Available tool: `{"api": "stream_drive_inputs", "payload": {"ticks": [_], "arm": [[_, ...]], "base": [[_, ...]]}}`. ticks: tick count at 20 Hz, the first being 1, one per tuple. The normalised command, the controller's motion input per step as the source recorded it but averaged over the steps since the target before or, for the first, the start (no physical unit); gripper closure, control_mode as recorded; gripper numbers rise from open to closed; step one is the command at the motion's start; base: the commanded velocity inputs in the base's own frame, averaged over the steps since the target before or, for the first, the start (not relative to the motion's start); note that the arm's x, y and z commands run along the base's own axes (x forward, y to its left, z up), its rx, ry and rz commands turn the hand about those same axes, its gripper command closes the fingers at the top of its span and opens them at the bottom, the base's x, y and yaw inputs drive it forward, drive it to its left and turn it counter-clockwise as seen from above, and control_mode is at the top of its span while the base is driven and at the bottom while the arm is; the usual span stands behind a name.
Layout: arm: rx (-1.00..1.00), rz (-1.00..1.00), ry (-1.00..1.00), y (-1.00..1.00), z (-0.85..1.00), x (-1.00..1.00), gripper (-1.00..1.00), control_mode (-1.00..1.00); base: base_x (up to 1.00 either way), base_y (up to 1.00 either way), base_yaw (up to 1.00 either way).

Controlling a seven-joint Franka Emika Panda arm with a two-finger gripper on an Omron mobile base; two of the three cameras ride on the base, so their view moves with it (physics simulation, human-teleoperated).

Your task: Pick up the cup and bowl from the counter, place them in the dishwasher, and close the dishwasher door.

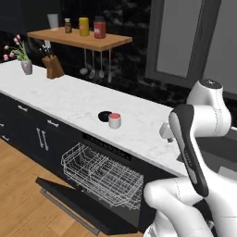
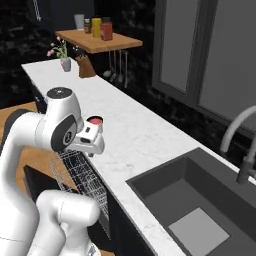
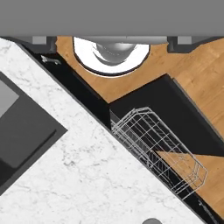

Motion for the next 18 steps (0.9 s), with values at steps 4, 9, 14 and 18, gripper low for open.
{"api": "stream_drive_inputs", "payload": {"ticks": [4,9,14,18], "arm": [[0.0,0.0,0.0,0.0,0.0,0.0,-1.0,1.0],[0.0,0.0,0.0,0.0,0.0,0.0,-1.0,1.0],[0.0,0.0,0.0,0.0,0.0,0.0,-1.0,1.0],[0.0,0.0,0.0,0.0,0.0,0.0,-1.0,1.0]], "base": [[0.41,0.0,0.25],[0.36,0.0,0.28],[0.36,0.0,0.34],[0.38,0.0,0.35]]}}
